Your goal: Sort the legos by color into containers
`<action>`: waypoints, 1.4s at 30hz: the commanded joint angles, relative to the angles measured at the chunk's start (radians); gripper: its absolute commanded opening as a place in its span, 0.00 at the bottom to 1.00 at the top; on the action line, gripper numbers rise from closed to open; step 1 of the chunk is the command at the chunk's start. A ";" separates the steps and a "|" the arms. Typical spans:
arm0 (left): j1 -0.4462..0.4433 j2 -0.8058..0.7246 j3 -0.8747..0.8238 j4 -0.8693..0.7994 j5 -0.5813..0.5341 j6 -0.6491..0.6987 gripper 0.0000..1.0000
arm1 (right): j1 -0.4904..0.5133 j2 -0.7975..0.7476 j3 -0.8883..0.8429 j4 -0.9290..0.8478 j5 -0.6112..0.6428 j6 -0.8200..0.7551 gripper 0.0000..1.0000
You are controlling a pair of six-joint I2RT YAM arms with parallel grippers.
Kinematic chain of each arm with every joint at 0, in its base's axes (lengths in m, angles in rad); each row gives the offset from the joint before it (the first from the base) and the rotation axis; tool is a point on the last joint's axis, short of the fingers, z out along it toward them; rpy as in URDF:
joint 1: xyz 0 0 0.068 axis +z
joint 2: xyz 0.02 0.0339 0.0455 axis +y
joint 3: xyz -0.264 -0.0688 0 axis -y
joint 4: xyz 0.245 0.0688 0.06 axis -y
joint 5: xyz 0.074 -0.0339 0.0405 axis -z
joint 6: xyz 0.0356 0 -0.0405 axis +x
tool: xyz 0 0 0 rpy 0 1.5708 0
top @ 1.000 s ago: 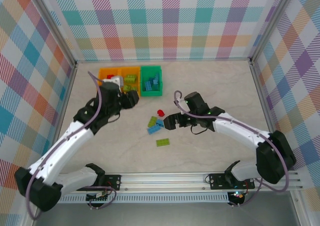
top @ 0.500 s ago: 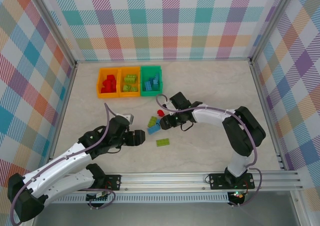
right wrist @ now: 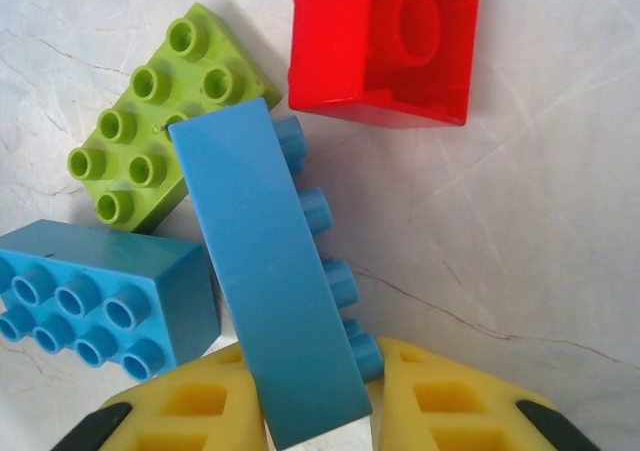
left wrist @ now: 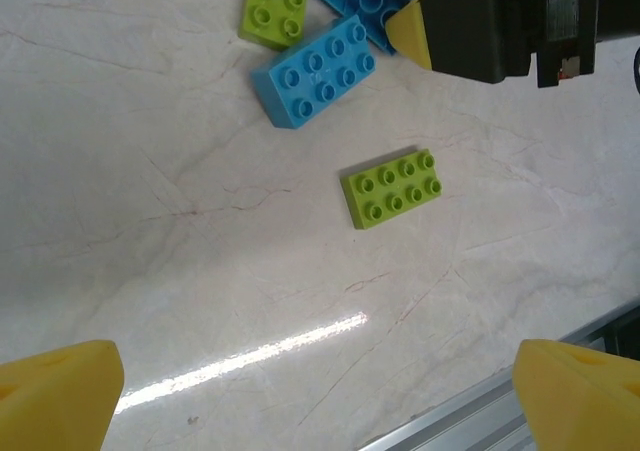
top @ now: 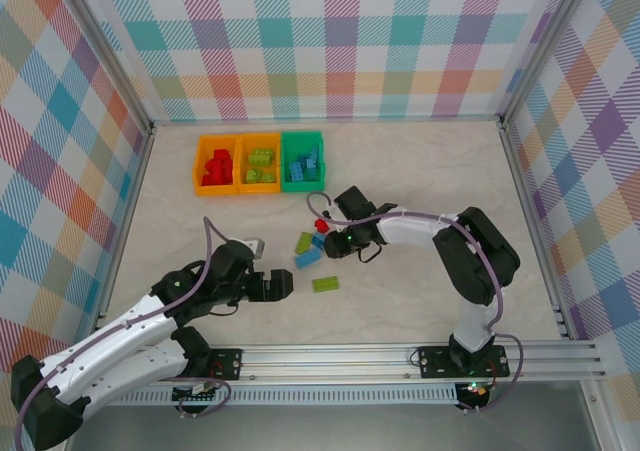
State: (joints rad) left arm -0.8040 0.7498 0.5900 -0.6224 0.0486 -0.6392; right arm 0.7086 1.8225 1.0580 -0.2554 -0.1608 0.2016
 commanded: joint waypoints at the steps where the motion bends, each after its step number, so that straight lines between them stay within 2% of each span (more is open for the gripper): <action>1: -0.014 -0.024 -0.016 0.050 0.052 -0.008 1.00 | 0.006 -0.069 0.007 -0.001 0.035 0.003 0.23; 5: -0.014 -0.052 -0.035 0.138 0.117 0.005 1.00 | 0.006 -0.147 0.021 0.050 0.042 0.001 0.18; 9: -0.014 -0.099 -0.050 0.209 0.142 0.018 1.00 | 0.006 -0.152 0.101 0.105 0.090 -0.002 0.17; 16: -0.015 -0.214 -0.044 0.192 -0.021 -0.009 1.00 | -0.033 0.041 0.339 0.231 0.199 -0.025 0.18; 20: -0.014 -0.233 -0.035 0.135 -0.177 -0.093 1.00 | -0.061 0.198 0.536 0.186 0.218 -0.009 0.17; 23: -0.014 -0.240 -0.033 0.105 -0.248 -0.133 1.00 | -0.063 0.292 0.653 0.171 0.222 -0.004 0.18; 29: -0.014 -0.247 -0.040 0.081 -0.302 -0.167 1.00 | -0.091 0.473 0.935 0.061 0.243 0.003 0.19; 30: -0.013 -0.247 -0.041 0.078 -0.304 -0.168 1.00 | -0.095 0.496 0.976 0.039 0.234 0.005 0.22; 34: -0.015 -0.249 -0.046 0.064 -0.326 -0.178 1.00 | -0.098 0.547 1.092 -0.040 0.177 0.009 0.54; 35: -0.014 -0.248 -0.047 0.063 -0.331 -0.180 1.00 | -0.098 0.538 1.085 -0.045 0.162 0.019 0.59; 37: -0.014 -0.243 -0.047 0.064 -0.335 -0.181 1.00 | -0.099 0.492 1.023 -0.016 0.144 0.038 0.62; 42: -0.013 -0.206 -0.050 0.095 -0.329 -0.177 1.00 | -0.098 0.285 0.744 0.116 0.088 0.065 0.65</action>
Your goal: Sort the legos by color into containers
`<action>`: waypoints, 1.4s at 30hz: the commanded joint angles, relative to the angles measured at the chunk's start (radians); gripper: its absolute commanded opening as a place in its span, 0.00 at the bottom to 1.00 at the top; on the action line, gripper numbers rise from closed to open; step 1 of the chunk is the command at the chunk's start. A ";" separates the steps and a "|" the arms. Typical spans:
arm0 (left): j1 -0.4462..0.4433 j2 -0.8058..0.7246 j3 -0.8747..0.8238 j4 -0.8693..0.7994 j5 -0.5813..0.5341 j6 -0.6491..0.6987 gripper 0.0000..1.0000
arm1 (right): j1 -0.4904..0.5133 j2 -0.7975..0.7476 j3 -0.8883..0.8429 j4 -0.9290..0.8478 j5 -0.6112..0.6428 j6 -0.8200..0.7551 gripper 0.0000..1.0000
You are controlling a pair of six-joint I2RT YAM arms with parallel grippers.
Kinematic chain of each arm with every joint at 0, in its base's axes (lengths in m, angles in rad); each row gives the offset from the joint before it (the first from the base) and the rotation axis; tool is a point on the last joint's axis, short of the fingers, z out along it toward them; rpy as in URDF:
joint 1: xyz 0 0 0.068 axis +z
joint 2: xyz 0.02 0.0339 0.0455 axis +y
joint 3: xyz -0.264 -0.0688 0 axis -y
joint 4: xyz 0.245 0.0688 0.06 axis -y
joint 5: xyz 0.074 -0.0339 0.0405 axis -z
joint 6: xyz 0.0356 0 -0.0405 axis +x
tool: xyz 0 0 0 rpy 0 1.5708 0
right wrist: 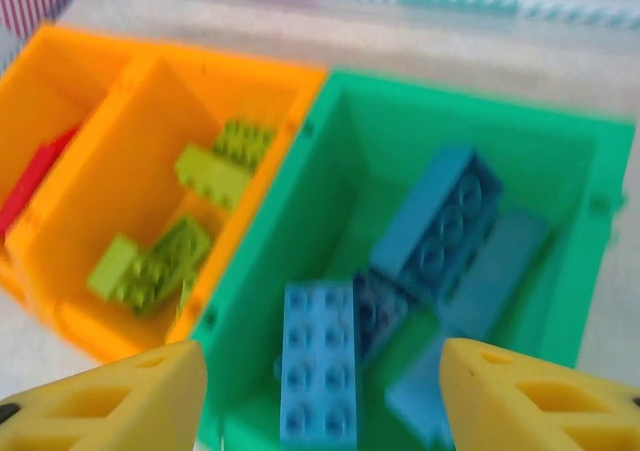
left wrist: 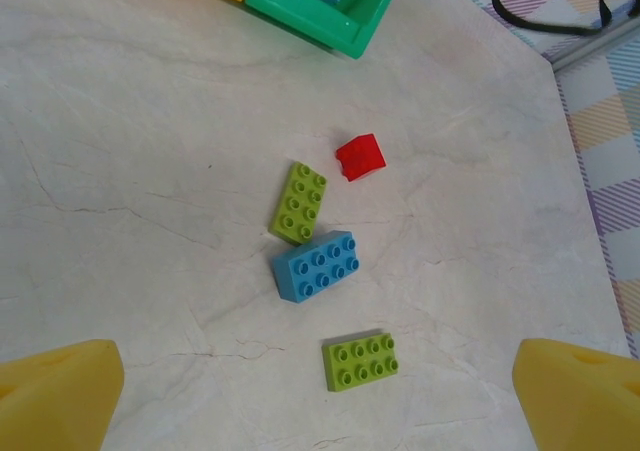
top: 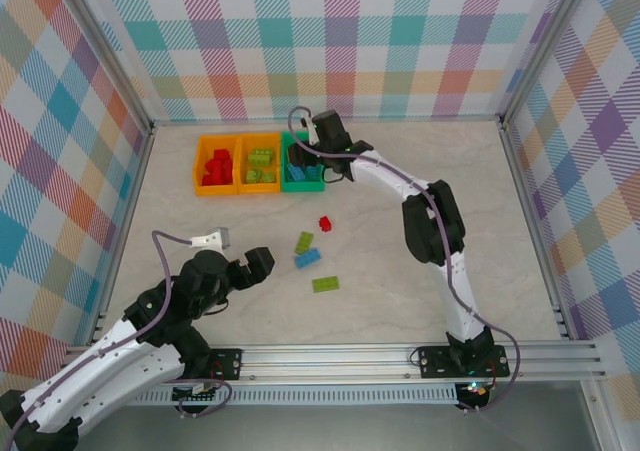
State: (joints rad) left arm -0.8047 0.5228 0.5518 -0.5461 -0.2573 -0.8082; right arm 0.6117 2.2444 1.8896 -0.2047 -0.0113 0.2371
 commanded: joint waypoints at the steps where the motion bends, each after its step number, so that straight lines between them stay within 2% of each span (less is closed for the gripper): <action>1: -0.014 0.039 -0.008 0.028 -0.021 -0.004 1.00 | -0.001 -0.189 -0.156 0.091 -0.077 0.030 0.67; 7: -0.014 0.201 0.035 0.092 0.004 0.033 1.00 | 0.000 -0.538 -0.562 0.158 -0.212 0.056 0.82; 10: -0.013 0.310 0.066 0.136 0.050 0.097 1.00 | 0.010 -0.715 -0.761 0.175 -0.304 0.070 0.89; 13: -0.013 0.424 0.123 0.129 0.051 0.132 1.00 | 0.032 -0.888 -0.965 0.159 -0.233 0.088 0.93; 16: -0.013 0.554 0.188 0.158 0.064 0.183 1.00 | 0.036 -1.038 -1.090 0.049 -0.173 0.105 0.96; 21: -0.013 0.851 0.371 0.171 -0.026 0.132 0.99 | 0.034 -1.224 -1.171 -0.081 -0.125 0.122 1.00; 26: -0.011 1.165 0.623 0.109 -0.069 0.075 0.82 | 0.034 -1.307 -1.204 -0.117 -0.105 0.141 1.00; 29: -0.004 1.289 0.737 0.082 -0.074 0.060 0.74 | 0.034 -1.320 -1.210 -0.133 -0.099 0.134 1.00; 36: 0.013 1.458 0.873 0.051 -0.081 0.050 0.65 | 0.034 -1.360 -1.241 -0.134 -0.080 0.126 1.00; 42: 0.026 1.529 0.912 0.043 -0.039 0.062 0.51 | 0.034 -1.365 -1.253 -0.132 -0.070 0.120 1.00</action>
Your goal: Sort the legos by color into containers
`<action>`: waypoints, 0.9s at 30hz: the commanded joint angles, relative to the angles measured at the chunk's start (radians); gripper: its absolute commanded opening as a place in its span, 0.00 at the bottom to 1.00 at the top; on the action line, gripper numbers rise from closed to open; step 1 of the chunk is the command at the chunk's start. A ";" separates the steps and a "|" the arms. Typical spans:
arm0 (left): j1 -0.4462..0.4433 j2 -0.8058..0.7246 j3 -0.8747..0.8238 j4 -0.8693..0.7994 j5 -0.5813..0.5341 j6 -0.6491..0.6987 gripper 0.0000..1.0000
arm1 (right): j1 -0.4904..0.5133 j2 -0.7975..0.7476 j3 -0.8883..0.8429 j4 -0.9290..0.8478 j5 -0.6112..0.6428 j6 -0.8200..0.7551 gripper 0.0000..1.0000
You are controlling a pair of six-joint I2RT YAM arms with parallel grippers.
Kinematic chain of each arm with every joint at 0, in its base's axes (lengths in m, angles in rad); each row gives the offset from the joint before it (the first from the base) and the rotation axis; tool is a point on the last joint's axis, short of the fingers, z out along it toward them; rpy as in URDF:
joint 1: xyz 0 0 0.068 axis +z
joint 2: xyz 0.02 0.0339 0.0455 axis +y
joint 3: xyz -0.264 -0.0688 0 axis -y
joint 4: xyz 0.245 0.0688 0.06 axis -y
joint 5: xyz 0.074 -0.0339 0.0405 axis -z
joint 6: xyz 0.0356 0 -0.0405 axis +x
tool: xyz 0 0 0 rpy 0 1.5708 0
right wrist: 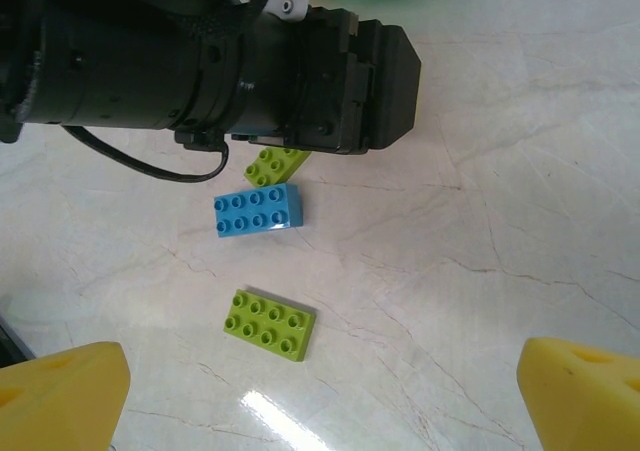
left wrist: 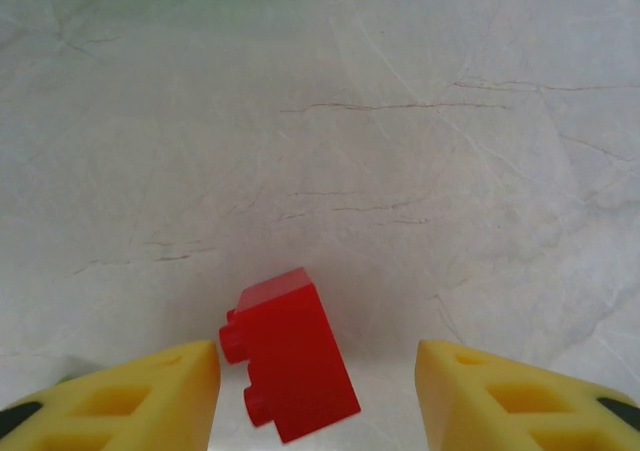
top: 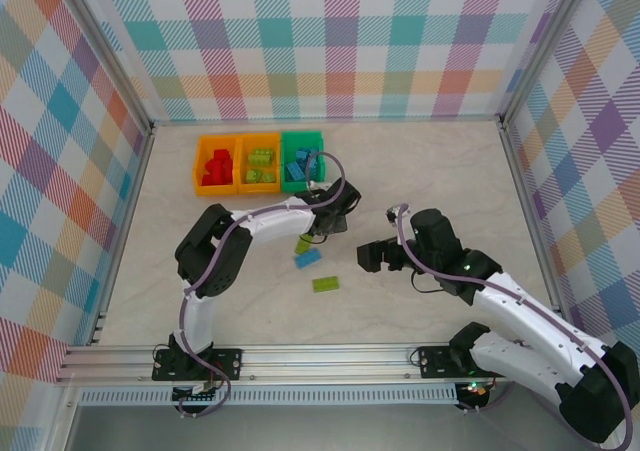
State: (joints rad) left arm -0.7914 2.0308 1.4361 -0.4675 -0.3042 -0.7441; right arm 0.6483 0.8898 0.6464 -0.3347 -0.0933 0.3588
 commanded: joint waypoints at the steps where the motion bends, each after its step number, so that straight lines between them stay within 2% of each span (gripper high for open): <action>1: 0.014 0.026 0.028 -0.034 0.013 -0.004 0.48 | -0.003 -0.010 -0.010 -0.002 0.011 -0.001 1.00; 8: 0.020 0.003 0.016 -0.037 0.021 0.006 0.24 | -0.003 -0.002 0.004 -0.010 -0.003 0.000 1.00; 11: 0.024 -0.064 -0.007 -0.033 0.004 0.024 0.19 | -0.003 -0.002 0.011 -0.015 -0.004 0.002 1.00; 15: 0.058 -0.209 -0.063 -0.041 -0.085 0.059 0.17 | -0.003 0.000 0.009 -0.001 -0.014 0.011 1.00; 18: 0.136 -0.318 -0.126 -0.038 -0.133 0.080 0.16 | -0.003 0.009 0.002 0.012 -0.011 0.012 1.00; 21: 0.261 -0.382 -0.172 -0.015 -0.111 0.103 0.16 | -0.002 0.020 -0.002 0.025 -0.022 0.014 1.00; 27: 0.509 -0.337 -0.127 0.012 -0.055 0.103 0.16 | -0.003 0.029 -0.001 0.046 -0.035 0.017 1.00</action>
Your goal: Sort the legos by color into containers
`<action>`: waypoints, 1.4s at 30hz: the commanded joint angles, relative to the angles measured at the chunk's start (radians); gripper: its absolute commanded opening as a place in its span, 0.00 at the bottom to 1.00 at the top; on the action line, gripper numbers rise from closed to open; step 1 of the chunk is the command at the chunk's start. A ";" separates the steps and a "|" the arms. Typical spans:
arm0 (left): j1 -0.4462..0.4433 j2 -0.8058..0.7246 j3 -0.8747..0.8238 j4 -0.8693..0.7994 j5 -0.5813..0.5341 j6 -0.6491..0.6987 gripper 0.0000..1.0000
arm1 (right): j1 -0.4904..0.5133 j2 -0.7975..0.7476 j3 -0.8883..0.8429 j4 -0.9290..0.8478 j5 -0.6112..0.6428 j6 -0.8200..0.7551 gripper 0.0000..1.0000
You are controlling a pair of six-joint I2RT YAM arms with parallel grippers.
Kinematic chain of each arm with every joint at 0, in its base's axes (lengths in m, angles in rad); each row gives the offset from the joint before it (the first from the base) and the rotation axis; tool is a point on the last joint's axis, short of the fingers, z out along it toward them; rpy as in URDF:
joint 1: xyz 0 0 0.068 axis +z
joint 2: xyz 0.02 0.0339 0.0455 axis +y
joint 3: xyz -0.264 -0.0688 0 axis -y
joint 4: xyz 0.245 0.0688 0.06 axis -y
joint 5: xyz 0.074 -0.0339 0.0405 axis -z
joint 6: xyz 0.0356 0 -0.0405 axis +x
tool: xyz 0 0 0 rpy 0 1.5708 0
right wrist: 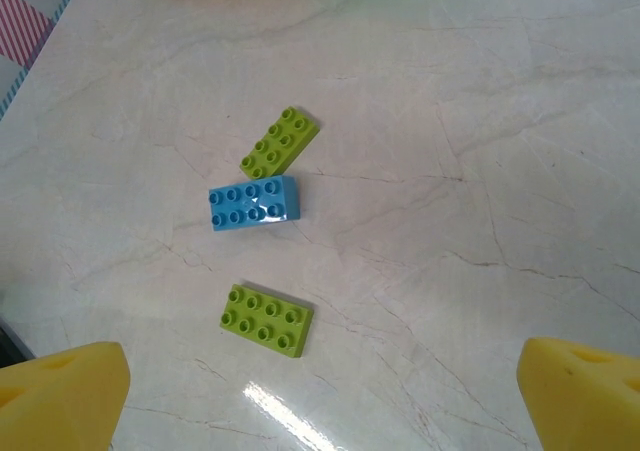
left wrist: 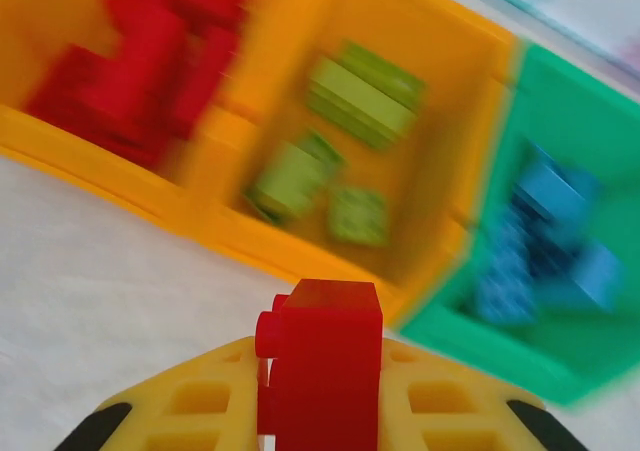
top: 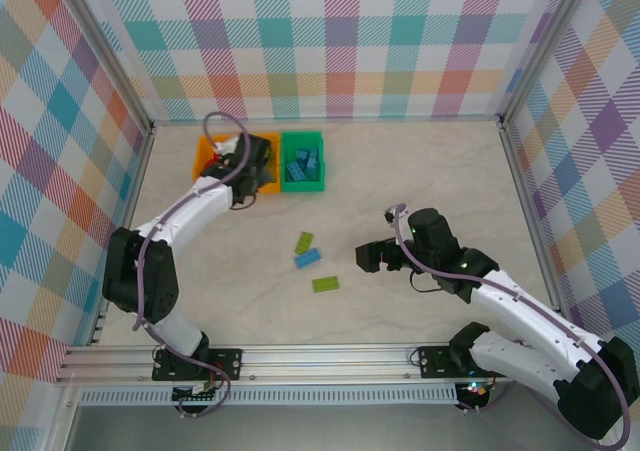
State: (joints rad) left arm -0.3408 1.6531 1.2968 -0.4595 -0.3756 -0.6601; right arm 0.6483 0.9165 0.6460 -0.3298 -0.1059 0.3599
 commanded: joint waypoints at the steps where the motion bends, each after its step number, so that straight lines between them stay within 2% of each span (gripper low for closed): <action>1: 0.092 0.067 0.042 0.002 0.014 0.018 0.16 | -0.003 0.005 0.004 0.041 -0.024 0.014 1.00; 4: 0.175 0.176 0.155 -0.005 0.019 0.011 0.16 | -0.003 -0.002 0.007 0.032 -0.028 0.013 1.00; 9: 0.257 0.350 0.377 -0.024 0.115 0.025 0.19 | -0.002 -0.028 -0.013 0.020 -0.028 0.024 1.00; 10: 0.264 0.380 0.414 -0.022 0.135 0.033 0.24 | -0.002 -0.035 -0.016 0.018 -0.025 0.027 1.00; 13: 0.280 0.443 0.527 -0.078 0.168 0.035 0.54 | -0.003 -0.048 -0.022 0.011 -0.017 0.030 1.00; 14: 0.282 0.449 0.549 -0.097 0.175 0.032 0.57 | -0.003 -0.050 -0.021 0.011 -0.017 0.030 1.00; 18: 0.280 0.359 0.482 -0.073 0.238 0.016 0.57 | -0.002 -0.037 -0.025 0.020 -0.025 0.050 1.00; 21: 0.248 0.197 0.305 0.012 0.309 0.018 0.57 | -0.001 0.002 -0.022 0.011 -0.027 0.063 1.00; 24: 0.153 0.005 0.128 0.071 0.321 0.073 0.57 | 0.020 0.082 0.000 -0.023 -0.009 0.051 1.00; 27: 0.009 -0.160 -0.029 0.093 0.264 0.146 0.57 | 0.096 0.193 0.048 -0.057 0.040 0.044 1.00; 31: -0.205 -0.312 -0.186 0.052 0.107 0.207 0.56 | 0.245 0.381 0.136 -0.105 0.212 0.146 1.00; 34: -0.348 -0.438 -0.317 0.026 -0.017 0.215 0.56 | 0.339 0.538 0.204 -0.102 0.260 0.221 1.00; 38: -0.458 -0.607 -0.425 -0.108 -0.117 0.162 0.56 | 0.421 0.684 0.275 -0.069 0.324 0.254 1.00; 42: -0.541 -0.738 -0.441 -0.291 -0.174 0.077 0.57 | 0.438 0.783 0.332 -0.054 0.344 0.255 1.00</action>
State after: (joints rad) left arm -0.8318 1.0016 0.8600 -0.6041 -0.4404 -0.5171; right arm 1.0821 1.6650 0.9318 -0.3923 0.1776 0.5774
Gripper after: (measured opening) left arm 0.567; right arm 0.997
